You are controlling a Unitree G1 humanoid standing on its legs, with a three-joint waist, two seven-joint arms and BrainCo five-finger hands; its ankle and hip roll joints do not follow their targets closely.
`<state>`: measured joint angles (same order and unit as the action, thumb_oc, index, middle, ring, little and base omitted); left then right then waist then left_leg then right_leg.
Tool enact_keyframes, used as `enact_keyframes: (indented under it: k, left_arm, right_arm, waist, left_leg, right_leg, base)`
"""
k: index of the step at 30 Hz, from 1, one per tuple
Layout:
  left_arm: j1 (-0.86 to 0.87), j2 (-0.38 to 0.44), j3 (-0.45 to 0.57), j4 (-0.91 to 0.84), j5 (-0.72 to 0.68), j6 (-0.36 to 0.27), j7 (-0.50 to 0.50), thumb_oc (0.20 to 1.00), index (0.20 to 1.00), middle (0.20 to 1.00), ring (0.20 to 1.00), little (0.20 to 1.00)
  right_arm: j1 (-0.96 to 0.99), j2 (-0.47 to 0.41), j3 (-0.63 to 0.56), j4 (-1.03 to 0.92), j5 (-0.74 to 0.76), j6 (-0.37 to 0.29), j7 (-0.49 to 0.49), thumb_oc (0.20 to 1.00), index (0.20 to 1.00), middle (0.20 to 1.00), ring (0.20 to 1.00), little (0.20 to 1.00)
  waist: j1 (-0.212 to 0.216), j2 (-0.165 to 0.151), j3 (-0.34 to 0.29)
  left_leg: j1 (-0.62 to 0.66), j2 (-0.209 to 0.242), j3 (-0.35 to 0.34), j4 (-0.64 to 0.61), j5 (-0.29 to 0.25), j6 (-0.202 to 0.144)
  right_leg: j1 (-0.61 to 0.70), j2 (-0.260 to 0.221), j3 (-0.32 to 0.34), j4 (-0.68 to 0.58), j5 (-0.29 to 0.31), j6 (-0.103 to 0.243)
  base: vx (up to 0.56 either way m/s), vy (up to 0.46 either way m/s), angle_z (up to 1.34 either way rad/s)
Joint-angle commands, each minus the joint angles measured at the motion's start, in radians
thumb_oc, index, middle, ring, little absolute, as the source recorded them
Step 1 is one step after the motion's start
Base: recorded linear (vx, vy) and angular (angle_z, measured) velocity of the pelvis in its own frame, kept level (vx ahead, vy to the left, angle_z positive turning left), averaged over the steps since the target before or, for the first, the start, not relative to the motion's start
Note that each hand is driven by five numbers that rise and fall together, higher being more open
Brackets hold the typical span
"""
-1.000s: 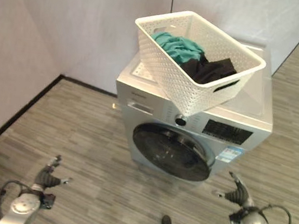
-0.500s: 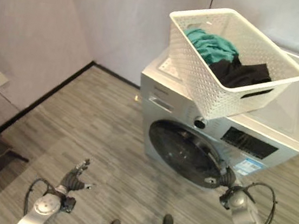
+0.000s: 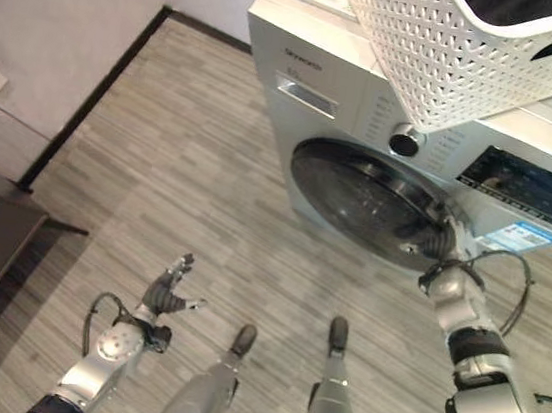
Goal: Grab the laundry basket,head to the washer,open it,put in the laundry and shut it.
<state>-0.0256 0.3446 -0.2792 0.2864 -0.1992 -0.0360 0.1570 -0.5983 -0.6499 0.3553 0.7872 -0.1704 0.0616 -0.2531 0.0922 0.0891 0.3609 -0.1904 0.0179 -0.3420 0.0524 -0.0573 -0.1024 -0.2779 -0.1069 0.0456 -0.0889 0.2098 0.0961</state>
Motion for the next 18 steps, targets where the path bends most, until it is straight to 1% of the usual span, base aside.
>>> enact_keyframes:
  k: [1, 2, 3, 6, 7, 8, 11, 12, 14, 15, 16, 17, 18]
  left_arm:
    - [-0.011, 0.024, -0.003, 0.006, 0.043, -0.034, 0.032, 1.000, 1.000, 1.000, 1.000, 1.000]
    - [-0.007, 0.026, 0.002, 0.003, 0.054, -0.031, 0.026, 1.000, 1.000, 1.000, 1.000, 1.000]
    - [-0.004, 0.027, 0.002, 0.002, 0.054, -0.030, 0.026, 1.000, 1.000, 1.000, 1.000, 1.000]
    - [0.022, 0.041, 0.021, -0.009, 0.076, -0.016, 0.013, 1.000, 1.000, 1.000, 1.000, 1.000]
    - [0.040, 0.047, 0.027, -0.019, 0.084, -0.013, 0.011, 1.000, 1.000, 1.000, 1.000, 1.000]
    - [0.051, 0.051, 0.029, -0.031, 0.090, -0.012, 0.009, 1.000, 1.000, 1.000, 1.000, 1.000]
    - [0.076, 0.077, 0.044, -0.088, 0.121, -0.013, 0.024, 1.000, 1.000, 1.000, 1.000, 1.000]
    - [0.076, 0.077, 0.044, -0.088, 0.121, -0.013, 0.024, 1.000, 1.000, 1.000, 1.000, 1.000]
    - [0.084, 0.133, 0.079, -0.222, 0.171, -0.019, 0.038, 1.000, 1.000, 1.000, 1.000, 1.000]
    - [0.085, 0.134, 0.080, -0.223, 0.171, -0.018, 0.037, 1.000, 1.000, 1.000, 1.000, 1.000]
    - [0.078, 0.206, 0.120, -0.342, 0.313, -0.051, 0.102, 1.000, 1.000, 1.000, 1.000, 1.000]
    - [0.065, 0.261, 0.136, -0.399, 0.429, -0.070, 0.152, 1.000, 1.000, 1.000, 1.000, 1.000]
    - [0.059, 0.283, 0.144, -0.418, 0.473, -0.084, 0.169, 1.000, 1.000, 1.000, 1.000, 1.000]
  right_arm:
    - [0.093, 0.131, 0.085, -0.118, 0.049, -0.066, 0.086, 1.000, 1.000, 1.000, 1.000, 1.000]
    - [0.133, 0.162, 0.095, -0.155, 0.066, -0.076, 0.112, 1.000, 1.000, 1.000, 1.000, 1.000]
    - [0.136, 0.162, 0.094, -0.158, 0.065, -0.075, 0.113, 1.000, 1.000, 1.000, 1.000, 1.000]
    - [0.249, 0.246, 0.119, -0.207, 0.095, -0.077, 0.177, 1.000, 1.000, 1.000, 1.000, 1.000]
    - [0.312, 0.290, 0.137, -0.219, 0.119, -0.076, 0.207, 1.000, 1.000, 1.000, 1.000, 1.000]
    - [0.335, 0.306, 0.143, -0.220, 0.124, -0.074, 0.217, 1.000, 1.000, 1.000, 1.000, 1.000]
    - [0.369, 0.354, 0.168, -0.198, 0.145, -0.074, 0.222, 1.000, 1.000, 1.000, 1.000, 1.000]
    - [0.369, 0.354, 0.168, -0.198, 0.145, -0.074, 0.222, 1.000, 1.000, 1.000, 1.000, 1.000]
    - [0.370, 0.385, 0.175, -0.163, 0.163, -0.076, 0.215, 1.000, 1.000, 1.000, 1.000, 1.000]
    - [0.370, 0.385, 0.175, -0.163, 0.163, -0.076, 0.215, 1.000, 1.000, 1.000, 1.000, 1.000]
    - [0.374, 0.400, 0.172, -0.143, 0.171, -0.088, 0.201, 1.000, 1.000, 1.000, 1.000, 1.000]
    - [0.376, 0.403, 0.170, -0.140, 0.175, -0.101, 0.190, 1.000, 1.000, 1.000, 1.000, 1.000]
    - [0.378, 0.403, 0.172, -0.138, 0.172, -0.111, 0.185, 1.000, 1.000, 1.000, 1.000, 1.000]
  waist:
    - [0.018, -0.003, -0.081]
    - [0.016, -0.007, -0.087]
    - [0.015, -0.007, -0.088]
    - [0.010, -0.020, -0.107]
    - [0.011, -0.028, -0.121]
    - [0.010, -0.032, -0.129]
    - [0.014, -0.040, -0.151]
    - [0.014, -0.040, -0.151]
    - [0.021, -0.040, -0.168]
    - [0.021, -0.041, -0.168]
    - [0.026, -0.042, -0.176]
    - [0.026, -0.046, -0.181]
    - [0.025, -0.051, -0.187]
  left_leg:
    - [0.058, -0.059, 0.019, -0.136, 0.058, 0.099]
    - [0.070, -0.056, 0.017, -0.135, 0.053, 0.099]
    - [0.072, -0.056, 0.017, -0.136, 0.052, 0.099]
    - [0.114, -0.043, 0.015, -0.134, 0.034, 0.098]
    - [0.139, -0.034, 0.014, -0.132, 0.022, 0.097]
    - [0.154, -0.029, 0.014, -0.132, 0.016, 0.095]
    - [0.187, -0.014, 0.013, -0.133, 0.003, 0.091]
    - [0.188, -0.014, 0.013, -0.133, 0.003, 0.091]
    - [0.206, -0.006, 0.008, -0.135, -0.003, 0.088]
    - [0.207, -0.006, 0.008, -0.135, -0.003, 0.088]
    - [0.215, -0.003, 0.005, -0.137, -0.001, 0.082]
    - [0.218, 0.000, 0.005, -0.138, -0.004, 0.079]
    - [0.216, -0.001, 0.004, -0.140, -0.001, 0.077]
  right_leg:
    - [0.091, 0.014, 0.045, 0.029, -0.164, 0.010]
    - [0.102, 0.013, 0.042, 0.031, -0.168, 0.010]
    - [0.105, 0.013, 0.041, 0.030, -0.169, 0.010]
    - [0.148, 0.012, 0.027, 0.037, -0.185, 0.008]
    - [0.173, 0.012, 0.014, 0.041, -0.194, 0.007]
    - [0.189, 0.011, 0.010, 0.041, -0.198, 0.007]
    - [0.225, 0.013, 0.002, 0.037, -0.208, 0.004]
    - [0.225, 0.013, 0.002, 0.036, -0.208, 0.004]
    - [0.250, 0.015, -0.006, 0.032, -0.214, 0.003]
    - [0.250, 0.015, -0.006, 0.032, -0.214, 0.003]
    - [0.257, 0.017, -0.010, 0.032, -0.213, 0.003]
    - [0.262, 0.019, -0.010, 0.030, -0.216, 0.002]
    - [0.262, 0.017, -0.011, 0.029, -0.215, 0.003]
  base:
    - [0.05, 0.005, 0.03]
    - [0.04, -0.003, 0.01]
    - [0.05, -0.005, -0.03]
    - [0.09, -0.004, 0.03]
    - [0.14, -0.006, 0.06]
    - [0.12, -0.001, 0.05]
    - [0.08, 0.003, 0.03]
    - [0.05, 0.012, 0.03]
    - [0.05, 0.009, 0.04]
    - [0.00, -0.001, 0.05]
    - [-0.01, -0.010, 0.07]
    - [-0.01, -0.013, 0.18]
    - [0.05, -0.025, 0.27]
